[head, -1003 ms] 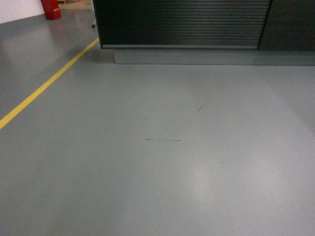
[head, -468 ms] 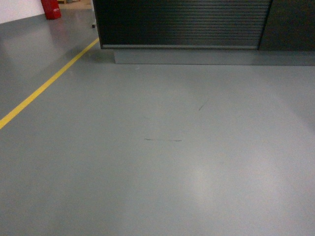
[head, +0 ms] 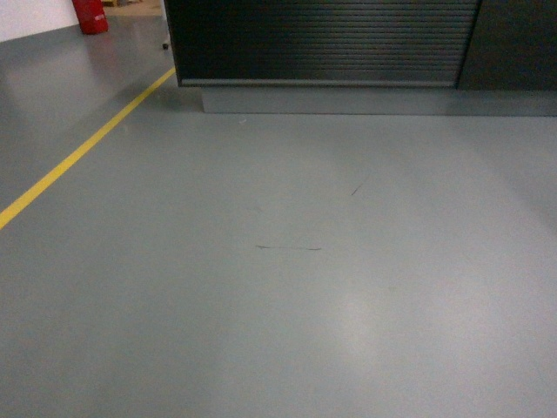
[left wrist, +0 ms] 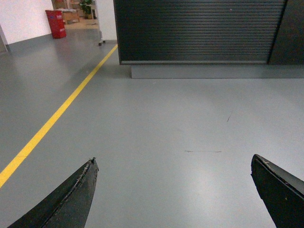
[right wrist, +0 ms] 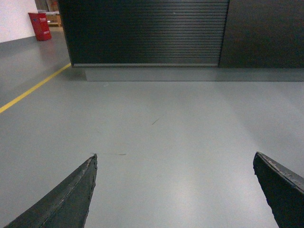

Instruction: Place dark red mango on scale at checkout

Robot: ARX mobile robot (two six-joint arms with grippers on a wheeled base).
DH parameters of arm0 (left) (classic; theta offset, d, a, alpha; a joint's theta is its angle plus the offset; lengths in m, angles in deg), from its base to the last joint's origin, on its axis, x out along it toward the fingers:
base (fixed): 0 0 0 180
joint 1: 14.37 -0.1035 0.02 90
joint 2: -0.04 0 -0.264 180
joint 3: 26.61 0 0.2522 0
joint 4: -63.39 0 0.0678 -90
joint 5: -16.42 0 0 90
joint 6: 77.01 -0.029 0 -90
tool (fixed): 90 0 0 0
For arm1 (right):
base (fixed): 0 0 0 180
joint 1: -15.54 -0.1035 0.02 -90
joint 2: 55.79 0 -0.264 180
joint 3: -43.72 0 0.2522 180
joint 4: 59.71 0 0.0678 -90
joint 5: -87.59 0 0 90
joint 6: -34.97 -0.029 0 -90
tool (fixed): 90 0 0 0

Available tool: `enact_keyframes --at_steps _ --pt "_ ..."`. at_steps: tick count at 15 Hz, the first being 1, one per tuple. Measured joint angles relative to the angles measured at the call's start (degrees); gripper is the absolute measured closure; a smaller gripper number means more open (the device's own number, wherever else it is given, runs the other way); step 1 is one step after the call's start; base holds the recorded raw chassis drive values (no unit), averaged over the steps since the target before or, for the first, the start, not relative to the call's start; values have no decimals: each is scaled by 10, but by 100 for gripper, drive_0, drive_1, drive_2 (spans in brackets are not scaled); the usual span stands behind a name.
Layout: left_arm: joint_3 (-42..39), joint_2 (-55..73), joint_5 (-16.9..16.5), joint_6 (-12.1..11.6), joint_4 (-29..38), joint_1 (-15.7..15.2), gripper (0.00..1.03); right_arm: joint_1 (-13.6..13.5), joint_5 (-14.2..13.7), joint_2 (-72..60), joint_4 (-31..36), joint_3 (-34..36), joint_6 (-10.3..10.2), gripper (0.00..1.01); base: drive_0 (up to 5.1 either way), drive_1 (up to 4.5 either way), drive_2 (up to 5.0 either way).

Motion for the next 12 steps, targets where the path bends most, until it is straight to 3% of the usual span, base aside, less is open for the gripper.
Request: enact_keyframes --at_steps 4,12 --pt "0 0 0 0 0 0 5 0 0 0 0 0 0 3 0 0 0" --pt "0 0 0 0 0 0 5 0 0 0 0 0 0 3 3 419 -413"
